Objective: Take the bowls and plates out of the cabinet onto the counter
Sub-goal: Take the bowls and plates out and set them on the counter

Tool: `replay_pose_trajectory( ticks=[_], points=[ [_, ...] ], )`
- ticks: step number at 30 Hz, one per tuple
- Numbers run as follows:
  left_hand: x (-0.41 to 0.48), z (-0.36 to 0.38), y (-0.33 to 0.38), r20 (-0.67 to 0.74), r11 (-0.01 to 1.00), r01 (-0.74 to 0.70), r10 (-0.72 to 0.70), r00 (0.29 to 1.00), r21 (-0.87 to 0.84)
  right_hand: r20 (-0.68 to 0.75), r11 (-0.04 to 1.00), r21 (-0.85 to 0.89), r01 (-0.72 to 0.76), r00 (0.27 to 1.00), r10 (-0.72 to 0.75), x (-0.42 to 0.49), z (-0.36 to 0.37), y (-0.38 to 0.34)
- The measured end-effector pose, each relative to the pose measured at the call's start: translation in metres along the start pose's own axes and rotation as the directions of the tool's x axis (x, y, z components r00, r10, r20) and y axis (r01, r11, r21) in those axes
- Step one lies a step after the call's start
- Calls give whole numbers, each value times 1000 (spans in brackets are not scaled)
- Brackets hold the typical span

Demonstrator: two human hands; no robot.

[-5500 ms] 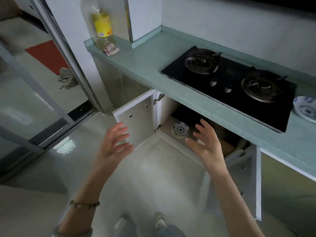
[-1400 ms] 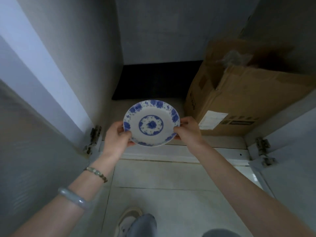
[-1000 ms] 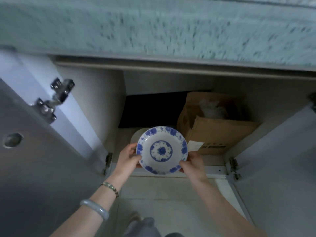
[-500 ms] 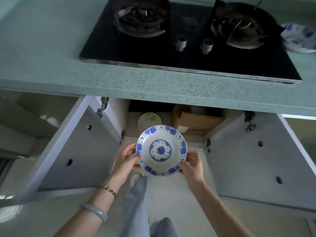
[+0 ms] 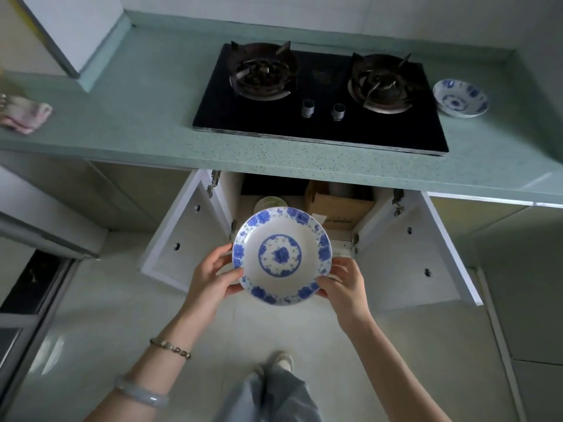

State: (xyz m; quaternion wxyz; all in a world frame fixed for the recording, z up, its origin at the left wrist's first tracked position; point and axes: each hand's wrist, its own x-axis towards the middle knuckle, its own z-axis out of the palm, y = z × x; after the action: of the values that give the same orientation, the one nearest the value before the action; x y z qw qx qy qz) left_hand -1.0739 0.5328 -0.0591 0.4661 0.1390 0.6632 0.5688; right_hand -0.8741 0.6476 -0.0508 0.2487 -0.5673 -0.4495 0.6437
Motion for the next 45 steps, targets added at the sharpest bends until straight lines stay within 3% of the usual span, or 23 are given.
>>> replay_pose_trajectory(
  ticks=[9, 15, 20, 29, 38, 45],
  points=[
    [-48, -10, 39, 128, 994, -100, 93, 987, 51, -88, 987, 114, 114, 991, -105, -79, -9, -17],
    [-73, 14, 47, 317, 988, -131, 98, 943, 82, -243, 958, 232, 169, 964, -111, -135, -39, -4],
    [-92, 59, 43, 553, 974, -167, 55, 831, 154, -480, 924, 309, 224, 876, -52, -194, -71, 22],
    [-150, 149, 6, 824, 941, -218, -96, 559, 258, -784, 880, 340, 331, 617, 70, -302, -124, 70],
    [-222, 233, -27, 924, 916, -273, -201, 325, 295, -891, 827, 374, 420, 412, 193, -371, -174, 110],
    [-275, 295, -62, 942, 917, -271, -226, 250, 292, -912, 810, 369, 457, 346, 220, -403, -240, 140]
  ],
)
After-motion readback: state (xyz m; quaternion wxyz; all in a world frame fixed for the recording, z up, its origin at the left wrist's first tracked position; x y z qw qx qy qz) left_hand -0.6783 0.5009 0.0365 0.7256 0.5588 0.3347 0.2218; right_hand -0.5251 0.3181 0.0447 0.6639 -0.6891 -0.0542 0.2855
